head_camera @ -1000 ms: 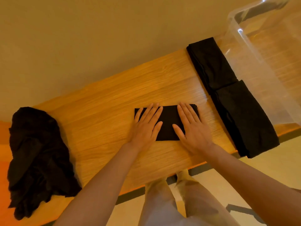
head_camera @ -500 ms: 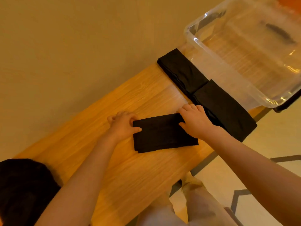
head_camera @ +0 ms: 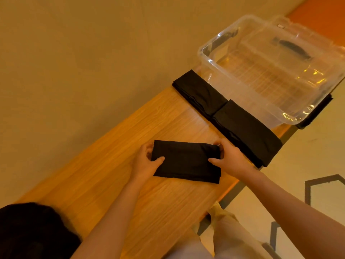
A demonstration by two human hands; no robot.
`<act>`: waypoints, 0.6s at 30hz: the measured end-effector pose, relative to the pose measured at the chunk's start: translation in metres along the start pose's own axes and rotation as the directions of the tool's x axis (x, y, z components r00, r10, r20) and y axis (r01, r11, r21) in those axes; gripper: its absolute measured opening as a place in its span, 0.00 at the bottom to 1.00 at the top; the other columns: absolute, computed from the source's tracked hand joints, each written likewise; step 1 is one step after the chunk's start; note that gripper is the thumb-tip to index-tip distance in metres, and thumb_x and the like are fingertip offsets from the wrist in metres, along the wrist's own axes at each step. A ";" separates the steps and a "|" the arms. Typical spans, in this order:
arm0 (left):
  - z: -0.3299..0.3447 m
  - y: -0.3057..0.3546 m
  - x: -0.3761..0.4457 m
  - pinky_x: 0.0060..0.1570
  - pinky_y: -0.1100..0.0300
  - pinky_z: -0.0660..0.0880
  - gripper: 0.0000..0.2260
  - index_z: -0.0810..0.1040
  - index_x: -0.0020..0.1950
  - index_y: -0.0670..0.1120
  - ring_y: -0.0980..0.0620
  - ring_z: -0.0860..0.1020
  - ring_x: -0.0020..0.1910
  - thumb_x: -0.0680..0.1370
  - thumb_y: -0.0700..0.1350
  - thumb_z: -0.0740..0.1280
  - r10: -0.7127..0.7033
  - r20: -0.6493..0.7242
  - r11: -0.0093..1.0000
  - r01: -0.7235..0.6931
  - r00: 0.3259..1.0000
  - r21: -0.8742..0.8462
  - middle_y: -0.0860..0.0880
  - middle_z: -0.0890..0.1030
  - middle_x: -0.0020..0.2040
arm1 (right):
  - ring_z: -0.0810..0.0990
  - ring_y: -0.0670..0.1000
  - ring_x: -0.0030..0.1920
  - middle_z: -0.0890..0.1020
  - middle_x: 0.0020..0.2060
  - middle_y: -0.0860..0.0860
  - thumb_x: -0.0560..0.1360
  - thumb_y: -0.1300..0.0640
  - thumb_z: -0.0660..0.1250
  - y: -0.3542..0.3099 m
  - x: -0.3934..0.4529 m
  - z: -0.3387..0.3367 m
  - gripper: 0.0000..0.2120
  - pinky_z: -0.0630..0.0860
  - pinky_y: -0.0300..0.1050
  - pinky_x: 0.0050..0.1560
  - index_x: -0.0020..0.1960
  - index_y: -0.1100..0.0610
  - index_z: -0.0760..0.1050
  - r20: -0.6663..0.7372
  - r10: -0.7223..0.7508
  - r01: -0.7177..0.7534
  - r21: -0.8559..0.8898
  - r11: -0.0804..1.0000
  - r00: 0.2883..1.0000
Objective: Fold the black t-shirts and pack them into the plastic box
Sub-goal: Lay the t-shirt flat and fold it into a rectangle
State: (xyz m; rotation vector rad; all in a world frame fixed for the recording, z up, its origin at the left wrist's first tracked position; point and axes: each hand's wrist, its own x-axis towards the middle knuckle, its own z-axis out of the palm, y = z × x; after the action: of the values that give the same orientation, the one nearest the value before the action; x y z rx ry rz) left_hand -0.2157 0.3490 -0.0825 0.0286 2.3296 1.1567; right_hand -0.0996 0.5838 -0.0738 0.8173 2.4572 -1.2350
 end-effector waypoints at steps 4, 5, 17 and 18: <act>0.005 -0.015 0.006 0.53 0.55 0.76 0.11 0.77 0.51 0.56 0.58 0.77 0.47 0.73 0.46 0.74 -0.041 -0.070 0.995 0.048 0.997 0.091 0.59 0.78 0.46 | 0.74 0.44 0.40 0.76 0.41 0.46 0.73 0.57 0.73 0.006 -0.006 0.013 0.10 0.66 0.34 0.33 0.49 0.51 0.72 -0.088 0.085 -0.079 0.067 0.995 0.992; 0.006 -0.014 0.006 0.56 0.47 0.75 0.09 0.76 0.45 0.59 0.56 0.78 0.46 0.73 0.48 0.74 -0.044 -0.082 0.990 0.054 0.996 0.128 0.59 0.78 0.44 | 0.74 0.44 0.39 0.76 0.39 0.47 0.73 0.57 0.72 0.006 -0.007 0.016 0.08 0.65 0.35 0.32 0.46 0.51 0.73 -0.113 0.100 -0.091 0.082 0.992 0.989; 0.003 0.051 0.043 0.50 0.63 0.71 0.13 0.74 0.62 0.46 0.55 0.76 0.57 0.78 0.42 0.68 0.214 -0.026 0.966 -0.207 0.976 0.157 0.52 0.78 0.58 | 0.77 0.40 0.47 0.78 0.45 0.39 0.76 0.57 0.69 -0.015 -0.017 0.012 0.08 0.74 0.33 0.41 0.52 0.46 0.74 -0.380 0.072 0.067 0.342 0.937 0.922; 0.001 0.062 0.054 0.49 0.62 0.70 0.12 0.74 0.61 0.46 0.55 0.75 0.56 0.78 0.42 0.68 0.229 -0.028 0.962 -0.222 0.973 0.158 0.52 0.78 0.57 | 0.78 0.41 0.47 0.79 0.45 0.41 0.76 0.56 0.68 -0.019 -0.011 0.007 0.07 0.77 0.35 0.41 0.52 0.48 0.75 -0.397 0.073 0.082 0.360 0.929 0.915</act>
State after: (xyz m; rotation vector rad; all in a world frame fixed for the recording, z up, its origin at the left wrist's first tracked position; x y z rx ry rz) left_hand -0.2742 0.4023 -0.0613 0.3353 2.5022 1.0893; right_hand -0.1020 0.5649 -0.0602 1.2834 2.5619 -1.7146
